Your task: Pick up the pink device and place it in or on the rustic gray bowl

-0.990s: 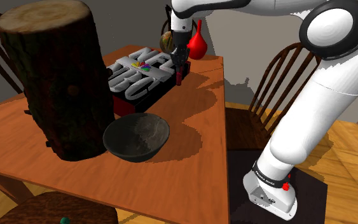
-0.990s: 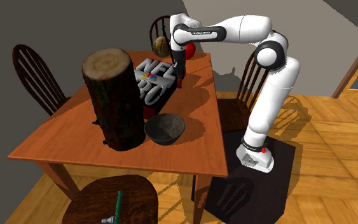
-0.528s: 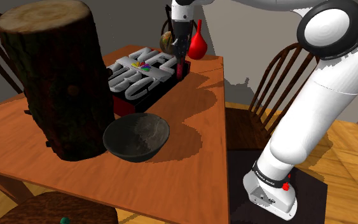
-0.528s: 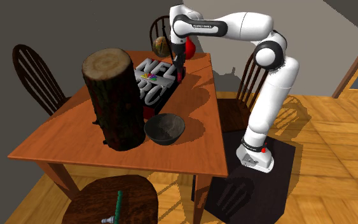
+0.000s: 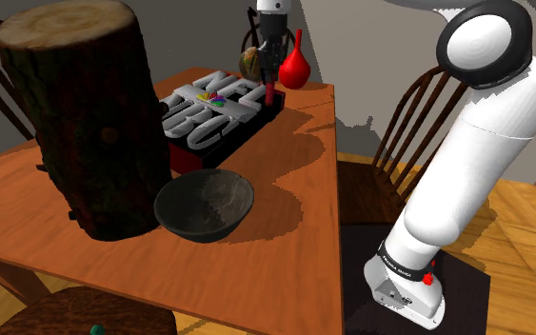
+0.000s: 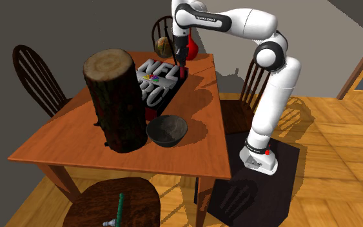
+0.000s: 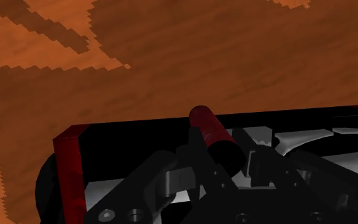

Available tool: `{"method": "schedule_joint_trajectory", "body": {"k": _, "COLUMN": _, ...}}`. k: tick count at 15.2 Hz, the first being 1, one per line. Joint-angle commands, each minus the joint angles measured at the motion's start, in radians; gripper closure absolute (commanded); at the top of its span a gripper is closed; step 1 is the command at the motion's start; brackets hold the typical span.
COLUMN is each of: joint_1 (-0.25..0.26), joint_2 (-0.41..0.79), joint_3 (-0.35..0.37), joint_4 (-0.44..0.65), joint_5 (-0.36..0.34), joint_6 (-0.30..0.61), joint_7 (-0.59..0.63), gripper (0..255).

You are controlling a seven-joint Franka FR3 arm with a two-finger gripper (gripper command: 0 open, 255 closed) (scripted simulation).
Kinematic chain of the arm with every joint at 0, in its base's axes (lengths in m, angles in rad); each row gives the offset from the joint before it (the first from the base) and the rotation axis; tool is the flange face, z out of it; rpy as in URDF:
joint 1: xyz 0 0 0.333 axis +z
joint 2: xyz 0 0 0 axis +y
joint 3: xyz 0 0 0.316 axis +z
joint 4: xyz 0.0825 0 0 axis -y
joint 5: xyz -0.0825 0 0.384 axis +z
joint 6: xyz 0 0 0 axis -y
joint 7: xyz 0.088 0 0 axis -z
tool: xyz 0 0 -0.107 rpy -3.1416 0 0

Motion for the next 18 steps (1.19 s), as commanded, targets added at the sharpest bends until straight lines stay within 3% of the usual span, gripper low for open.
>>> {"method": "schedule_joint_trajectory", "body": {"k": 1, "joint_1": -0.001, "joint_2": 0.011, "joint_3": -0.001, "joint_4": 0.041, "joint_5": 0.000, "joint_6": -0.031, "joint_7": -0.002, "gripper": 255}}
{"method": "schedule_joint_trajectory", "body": {"k": 6, "joint_1": -0.001, "joint_2": 0.039, "joint_3": -0.001, "joint_4": 0.136, "joint_5": -0.001, "joint_6": -0.097, "joint_7": -0.002, "gripper": 255}}
{"method": "schedule_joint_trajectory", "body": {"k": 18, "joint_1": 0.129, "joint_2": -0.100, "joint_3": 0.146, "joint_4": 0.003, "joint_5": 0.032, "joint_6": -0.104, "joint_7": 0.279, "gripper": 255}}
